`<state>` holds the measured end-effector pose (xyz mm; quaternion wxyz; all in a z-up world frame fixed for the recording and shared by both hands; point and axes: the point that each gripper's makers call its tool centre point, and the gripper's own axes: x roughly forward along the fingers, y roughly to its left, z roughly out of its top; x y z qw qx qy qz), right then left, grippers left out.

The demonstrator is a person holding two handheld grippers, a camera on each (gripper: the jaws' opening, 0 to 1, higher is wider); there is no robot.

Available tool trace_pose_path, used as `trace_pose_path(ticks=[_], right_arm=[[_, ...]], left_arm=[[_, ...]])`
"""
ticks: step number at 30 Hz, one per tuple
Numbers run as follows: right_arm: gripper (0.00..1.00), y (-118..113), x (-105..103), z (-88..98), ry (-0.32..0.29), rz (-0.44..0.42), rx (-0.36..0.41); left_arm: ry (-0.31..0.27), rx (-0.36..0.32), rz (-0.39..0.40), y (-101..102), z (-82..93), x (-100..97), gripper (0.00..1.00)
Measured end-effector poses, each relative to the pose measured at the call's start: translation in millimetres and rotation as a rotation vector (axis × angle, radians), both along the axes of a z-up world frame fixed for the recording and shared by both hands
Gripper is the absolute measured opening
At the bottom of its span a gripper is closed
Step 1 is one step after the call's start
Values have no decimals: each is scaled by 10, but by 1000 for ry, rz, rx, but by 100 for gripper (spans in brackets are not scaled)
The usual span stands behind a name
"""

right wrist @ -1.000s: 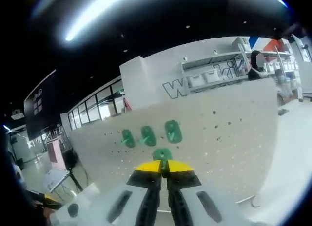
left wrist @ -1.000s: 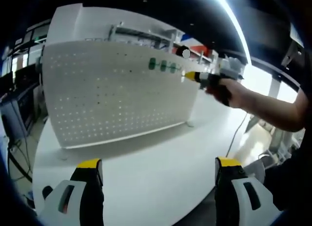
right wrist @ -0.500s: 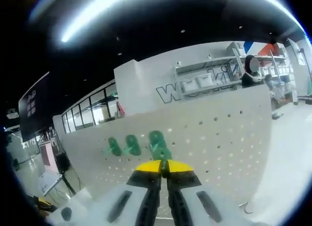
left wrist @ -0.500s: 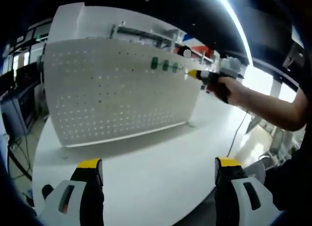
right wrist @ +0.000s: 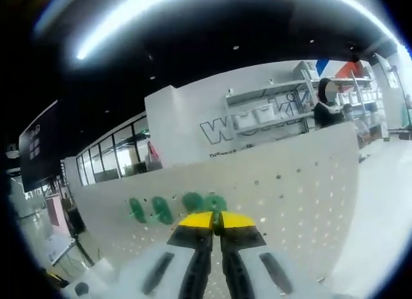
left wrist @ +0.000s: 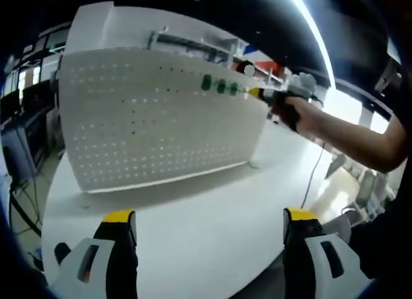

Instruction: Insert the hook assembly into the mounting plate slot until the hook locks in place.

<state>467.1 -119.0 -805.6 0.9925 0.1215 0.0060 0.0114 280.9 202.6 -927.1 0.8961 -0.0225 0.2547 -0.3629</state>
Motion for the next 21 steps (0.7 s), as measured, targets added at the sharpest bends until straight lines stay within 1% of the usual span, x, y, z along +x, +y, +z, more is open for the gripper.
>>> trace_pose_path(ticks=[3, 5, 12, 21], right_arm=[[1, -28, 42, 39, -11, -4, -4], [1, -47, 88, 58, -12, -5, -30], [1, -143, 132, 94, -27, -31, -26], [1, -172, 151, 76, -52, -45, -31]], left_arm=[[1, 3, -2, -9, -7, 3, 95], [6, -1, -3, -23, -12, 6, 95], [11, -1, -10, -64, -21, 11, 94], [12, 11, -2, -26, -25, 49, 94]])
